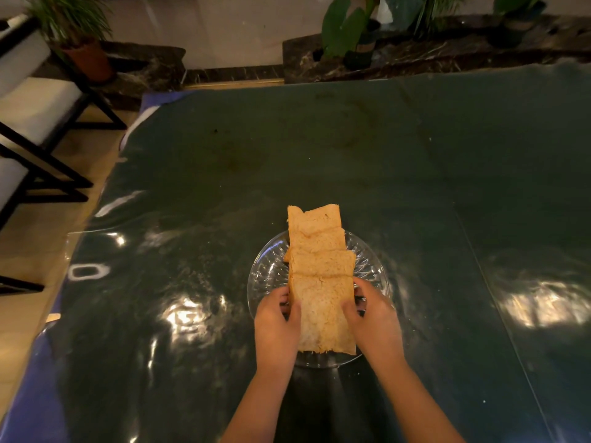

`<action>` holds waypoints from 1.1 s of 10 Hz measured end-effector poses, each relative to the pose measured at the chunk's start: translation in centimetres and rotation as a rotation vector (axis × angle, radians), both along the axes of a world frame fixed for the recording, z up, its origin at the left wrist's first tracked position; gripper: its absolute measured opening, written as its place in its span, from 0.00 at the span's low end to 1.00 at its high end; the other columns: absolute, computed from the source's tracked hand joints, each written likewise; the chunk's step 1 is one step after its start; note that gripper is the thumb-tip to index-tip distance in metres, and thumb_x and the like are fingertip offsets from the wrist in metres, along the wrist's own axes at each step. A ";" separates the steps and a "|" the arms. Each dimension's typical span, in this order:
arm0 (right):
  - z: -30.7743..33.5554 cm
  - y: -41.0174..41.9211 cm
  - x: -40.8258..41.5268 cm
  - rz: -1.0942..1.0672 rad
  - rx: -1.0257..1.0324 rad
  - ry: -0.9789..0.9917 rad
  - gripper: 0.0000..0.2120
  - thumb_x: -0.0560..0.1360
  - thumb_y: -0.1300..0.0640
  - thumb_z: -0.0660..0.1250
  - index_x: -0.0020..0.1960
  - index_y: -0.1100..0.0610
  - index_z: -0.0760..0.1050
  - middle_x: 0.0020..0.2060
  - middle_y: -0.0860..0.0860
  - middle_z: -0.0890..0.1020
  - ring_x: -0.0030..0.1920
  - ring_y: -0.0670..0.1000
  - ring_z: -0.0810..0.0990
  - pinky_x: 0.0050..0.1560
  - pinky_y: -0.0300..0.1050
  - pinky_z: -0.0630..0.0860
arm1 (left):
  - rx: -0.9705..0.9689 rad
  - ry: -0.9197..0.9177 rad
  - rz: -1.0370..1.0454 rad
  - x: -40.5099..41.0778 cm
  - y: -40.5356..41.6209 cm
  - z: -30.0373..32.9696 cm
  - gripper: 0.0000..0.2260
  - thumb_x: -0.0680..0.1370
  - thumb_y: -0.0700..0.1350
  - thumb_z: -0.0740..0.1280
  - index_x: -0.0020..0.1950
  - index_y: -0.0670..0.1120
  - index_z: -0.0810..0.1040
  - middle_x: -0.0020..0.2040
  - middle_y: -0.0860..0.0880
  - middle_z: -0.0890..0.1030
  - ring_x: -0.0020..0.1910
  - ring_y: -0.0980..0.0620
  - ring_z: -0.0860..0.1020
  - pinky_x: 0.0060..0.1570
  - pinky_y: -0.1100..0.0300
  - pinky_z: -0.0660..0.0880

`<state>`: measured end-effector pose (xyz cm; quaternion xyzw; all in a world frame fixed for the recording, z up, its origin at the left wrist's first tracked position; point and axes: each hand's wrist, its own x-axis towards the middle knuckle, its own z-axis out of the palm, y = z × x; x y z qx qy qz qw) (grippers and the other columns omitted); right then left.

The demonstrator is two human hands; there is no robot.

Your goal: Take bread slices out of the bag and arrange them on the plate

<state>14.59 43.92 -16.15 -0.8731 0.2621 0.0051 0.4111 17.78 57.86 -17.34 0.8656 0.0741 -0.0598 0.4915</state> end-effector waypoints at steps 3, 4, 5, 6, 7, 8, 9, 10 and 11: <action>-0.1 -0.2 0.2 -0.009 0.018 0.001 0.18 0.72 0.57 0.67 0.61 0.50 0.73 0.48 0.49 0.81 0.44 0.48 0.80 0.42 0.43 0.76 | -0.023 0.004 0.017 -0.5 0.2 0.2 0.11 0.73 0.39 0.68 0.55 0.46 0.79 0.46 0.51 0.80 0.42 0.58 0.78 0.40 0.69 0.73; -0.2 -0.4 -0.1 -0.022 0.073 0.012 0.18 0.72 0.58 0.67 0.61 0.50 0.73 0.45 0.47 0.81 0.42 0.47 0.79 0.42 0.42 0.75 | -0.021 0.035 0.018 -0.8 0.3 0.0 0.10 0.74 0.40 0.68 0.54 0.46 0.79 0.46 0.52 0.81 0.42 0.59 0.79 0.40 0.70 0.73; -0.4 -0.4 -0.3 -0.032 0.089 0.006 0.17 0.72 0.58 0.68 0.60 0.50 0.74 0.40 0.43 0.78 0.39 0.44 0.78 0.38 0.38 0.73 | -0.009 0.045 0.021 -1.0 0.5 -0.2 0.09 0.74 0.40 0.68 0.54 0.45 0.80 0.46 0.51 0.81 0.41 0.59 0.79 0.39 0.71 0.73; -0.6 -0.6 -0.4 -0.030 0.089 -0.008 0.15 0.71 0.59 0.68 0.57 0.50 0.76 0.40 0.42 0.77 0.38 0.44 0.77 0.38 0.37 0.71 | 0.011 0.047 0.031 -1.0 0.5 -0.5 0.08 0.74 0.40 0.68 0.52 0.45 0.80 0.45 0.51 0.81 0.40 0.61 0.78 0.35 0.74 0.72; -0.8 -0.6 -0.4 -0.028 0.086 -0.011 0.14 0.71 0.59 0.68 0.57 0.50 0.76 0.41 0.43 0.78 0.39 0.45 0.78 0.39 0.38 0.72 | 0.022 0.042 0.034 -1.0 0.4 -0.5 0.07 0.73 0.39 0.68 0.51 0.45 0.81 0.43 0.51 0.81 0.38 0.61 0.77 0.34 0.74 0.72; -0.7 -0.8 -0.2 -0.029 0.117 -0.006 0.14 0.71 0.58 0.69 0.57 0.50 0.76 0.43 0.46 0.80 0.40 0.46 0.79 0.39 0.38 0.73 | 0.042 0.067 0.040 -0.6 0.4 -0.6 0.07 0.73 0.40 0.69 0.51 0.45 0.81 0.41 0.53 0.80 0.37 0.62 0.77 0.32 0.74 0.70; -0.7 -0.8 -0.5 -0.021 0.123 0.005 0.14 0.71 0.58 0.68 0.57 0.50 0.76 0.46 0.48 0.81 0.42 0.47 0.80 0.41 0.42 0.76 | 0.046 0.085 0.042 -0.8 0.7 -0.7 0.07 0.73 0.41 0.69 0.51 0.45 0.81 0.41 0.54 0.80 0.37 0.63 0.77 0.33 0.73 0.69; 0.6 -1.2 0.1 -0.024 0.087 -0.019 0.14 0.71 0.56 0.68 0.57 0.51 0.75 0.50 0.51 0.81 0.46 0.49 0.80 0.46 0.48 0.78 | 0.053 0.066 0.037 0.1 0.7 0.6 0.09 0.74 0.44 0.68 0.53 0.47 0.79 0.43 0.51 0.82 0.39 0.59 0.78 0.34 0.68 0.71; 2.0 -1.5 0.6 -0.005 0.063 -0.029 0.14 0.71 0.54 0.68 0.56 0.51 0.75 0.51 0.51 0.80 0.46 0.49 0.80 0.46 0.48 0.78 | 0.038 0.027 -0.039 0.9 0.7 2.0 0.10 0.74 0.44 0.68 0.54 0.47 0.78 0.45 0.50 0.82 0.41 0.55 0.79 0.38 0.63 0.73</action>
